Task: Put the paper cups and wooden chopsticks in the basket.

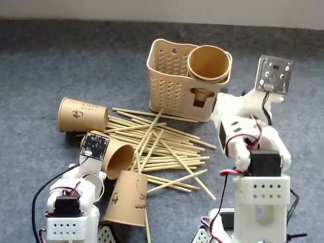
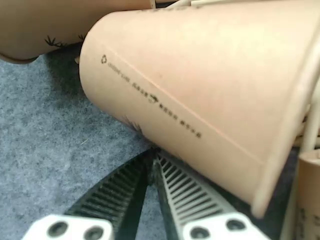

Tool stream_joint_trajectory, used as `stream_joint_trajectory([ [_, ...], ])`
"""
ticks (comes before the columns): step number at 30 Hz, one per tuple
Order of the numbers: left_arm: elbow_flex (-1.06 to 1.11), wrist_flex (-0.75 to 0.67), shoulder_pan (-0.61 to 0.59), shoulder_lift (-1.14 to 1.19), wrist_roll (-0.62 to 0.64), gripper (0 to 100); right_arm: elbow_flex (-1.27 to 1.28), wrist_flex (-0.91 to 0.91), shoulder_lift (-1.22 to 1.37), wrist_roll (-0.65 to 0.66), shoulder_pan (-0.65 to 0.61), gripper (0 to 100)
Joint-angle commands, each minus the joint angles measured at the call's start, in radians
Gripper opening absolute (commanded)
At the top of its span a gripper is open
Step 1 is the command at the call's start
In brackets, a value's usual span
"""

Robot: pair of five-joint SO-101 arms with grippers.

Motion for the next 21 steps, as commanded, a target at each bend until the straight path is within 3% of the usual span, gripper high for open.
stream_joint_trajectory([
  [1, 0.019, 0.005, -0.008, -0.012, -0.002, 1, 0.061, 0.001, -0.107, 0.026, -0.007, 17.1],
  [15, 0.019, 0.005, -0.008, -0.012, -0.002, 1, 0.493, -0.065, -0.532, 0.018, -0.007, 16.8],
  [21, 0.019, 0.005, -0.008, -0.012, -0.002, 1, 0.608, -0.087, -0.704, 0.018, -0.005, 12.3],
])
